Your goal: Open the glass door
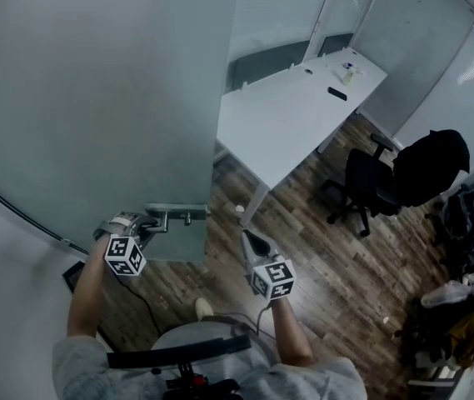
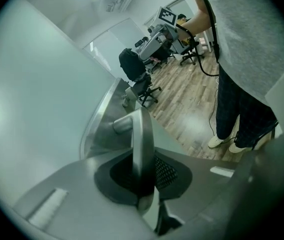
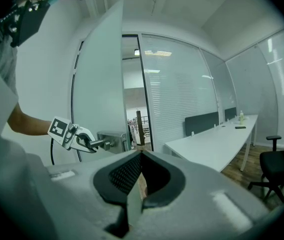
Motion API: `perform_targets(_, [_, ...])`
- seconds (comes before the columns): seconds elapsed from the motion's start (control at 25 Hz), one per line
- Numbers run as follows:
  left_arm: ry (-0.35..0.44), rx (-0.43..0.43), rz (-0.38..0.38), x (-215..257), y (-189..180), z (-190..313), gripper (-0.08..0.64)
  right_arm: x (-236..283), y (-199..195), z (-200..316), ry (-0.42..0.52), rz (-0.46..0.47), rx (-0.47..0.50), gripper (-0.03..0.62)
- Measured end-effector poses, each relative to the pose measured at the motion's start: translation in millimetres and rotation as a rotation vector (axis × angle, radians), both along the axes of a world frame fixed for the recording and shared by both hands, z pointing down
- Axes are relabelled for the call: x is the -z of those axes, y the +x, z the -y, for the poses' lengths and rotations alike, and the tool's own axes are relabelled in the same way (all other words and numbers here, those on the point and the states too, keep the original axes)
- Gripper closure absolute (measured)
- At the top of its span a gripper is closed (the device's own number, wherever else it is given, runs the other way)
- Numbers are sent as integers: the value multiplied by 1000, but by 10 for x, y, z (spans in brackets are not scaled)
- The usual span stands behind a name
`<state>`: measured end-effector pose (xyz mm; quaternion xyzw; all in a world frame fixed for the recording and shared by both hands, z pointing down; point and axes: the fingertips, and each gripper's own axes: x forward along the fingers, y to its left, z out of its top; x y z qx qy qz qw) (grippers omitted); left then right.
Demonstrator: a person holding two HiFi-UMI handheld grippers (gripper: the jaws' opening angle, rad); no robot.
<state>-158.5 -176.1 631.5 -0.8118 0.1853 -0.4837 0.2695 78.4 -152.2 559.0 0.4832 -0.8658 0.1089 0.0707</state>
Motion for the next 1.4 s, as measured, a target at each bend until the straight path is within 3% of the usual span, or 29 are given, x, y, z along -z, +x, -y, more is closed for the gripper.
perform_targets(1.4, [21,-163,28,-87,-170,-1367,517,-40,-154,-1753,2,1,-189,591])
